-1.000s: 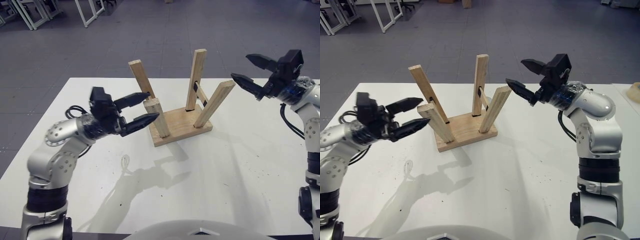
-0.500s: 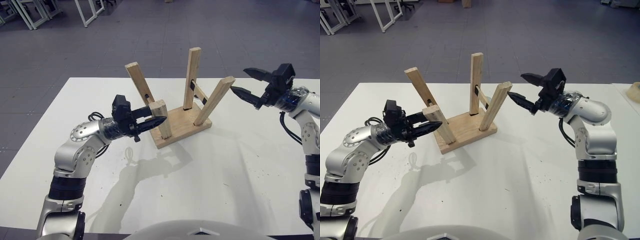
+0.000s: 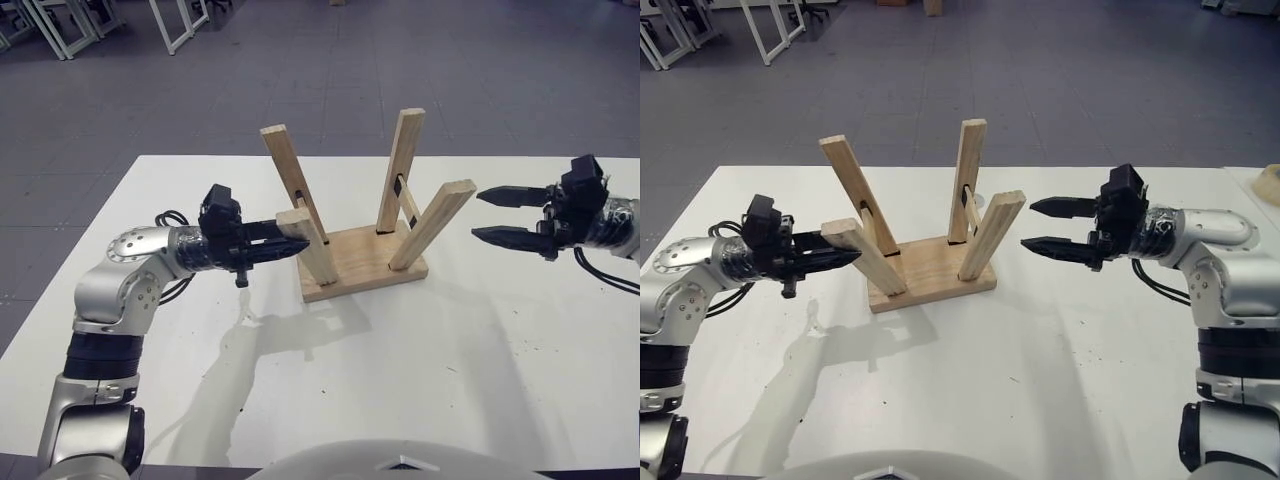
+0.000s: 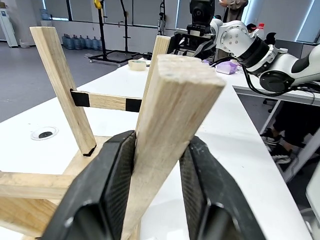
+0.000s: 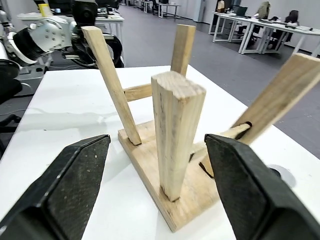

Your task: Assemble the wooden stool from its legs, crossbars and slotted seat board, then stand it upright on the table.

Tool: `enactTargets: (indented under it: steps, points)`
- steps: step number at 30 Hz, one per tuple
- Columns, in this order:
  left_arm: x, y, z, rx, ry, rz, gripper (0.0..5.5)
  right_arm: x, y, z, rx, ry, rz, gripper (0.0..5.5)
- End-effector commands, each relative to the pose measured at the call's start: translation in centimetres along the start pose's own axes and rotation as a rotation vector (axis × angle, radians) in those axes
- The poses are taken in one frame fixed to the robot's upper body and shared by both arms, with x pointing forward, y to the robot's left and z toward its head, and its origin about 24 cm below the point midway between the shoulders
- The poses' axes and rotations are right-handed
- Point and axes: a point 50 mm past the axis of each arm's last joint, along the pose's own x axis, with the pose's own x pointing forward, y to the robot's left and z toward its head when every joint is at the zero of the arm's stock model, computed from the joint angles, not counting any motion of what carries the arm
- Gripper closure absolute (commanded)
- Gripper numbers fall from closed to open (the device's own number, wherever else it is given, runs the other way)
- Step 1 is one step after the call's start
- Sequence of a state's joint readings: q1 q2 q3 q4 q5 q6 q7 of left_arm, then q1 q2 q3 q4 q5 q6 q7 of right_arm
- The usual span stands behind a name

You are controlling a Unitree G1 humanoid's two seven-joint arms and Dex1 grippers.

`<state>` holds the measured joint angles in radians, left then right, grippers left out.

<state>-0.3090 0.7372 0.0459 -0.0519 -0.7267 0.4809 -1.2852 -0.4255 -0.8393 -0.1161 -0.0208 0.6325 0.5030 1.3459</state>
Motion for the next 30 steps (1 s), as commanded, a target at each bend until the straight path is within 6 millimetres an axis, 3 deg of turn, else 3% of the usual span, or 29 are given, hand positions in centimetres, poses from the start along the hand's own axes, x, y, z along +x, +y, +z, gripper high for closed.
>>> enactTargets:
  steps: [1, 7, 13, 17, 19, 23, 26, 27, 30]
  points:
    - [-0.9, -0.7, -0.8, -0.109, 0.061, -0.098, 4.21, 0.9, 0.0, 0.8, -0.016, 0.01, 0.045, 2.01]
    - [-0.9, -0.6, -0.9, -0.123, 0.099, -0.14, 4.21, 3.0, 1.3, 0.3, 0.005, 0.023, 0.185, 2.01]
    - [-0.8, -0.8, -1.4, -0.135, 0.103, -0.148, 4.21, 4.5, 1.3, -0.3, 0.068, 0.018, 0.245, 3.27]
    - [-1.0, -1.0, -1.6, -0.156, 0.106, -0.157, 4.21, 3.8, 0.5, -1.1, 0.182, 0.056, 0.269, 4.06]
    - [-1.0, -1.1, -1.1, -0.172, 0.076, -0.172, 4.21, 3.1, 0.5, -0.8, 0.247, 0.068, 0.316, 4.1]
    - [-1.2, -1.8, 2.0, -0.236, -0.027, -0.26, 4.23, 1.2, 0.6, 2.6, 0.413, -0.06, 0.43, 4.11]
    - [-0.7, -0.4, 3.3, -0.43, -0.087, -0.286, 4.3, 0.8, -1.4, 2.9, 0.675, -0.131, 0.411, 4.24]
    - [-0.3, 0.6, 2.9, -0.534, -0.105, -0.287, 4.31, 1.3, -2.6, 2.2, 0.779, -0.144, 0.361, 4.33]
    - [2.1, 3.6, -0.2, -0.825, -0.123, -0.182, 4.35, 3.6, -5.1, -2.0, 1.038, -0.072, 0.143, 3.6]
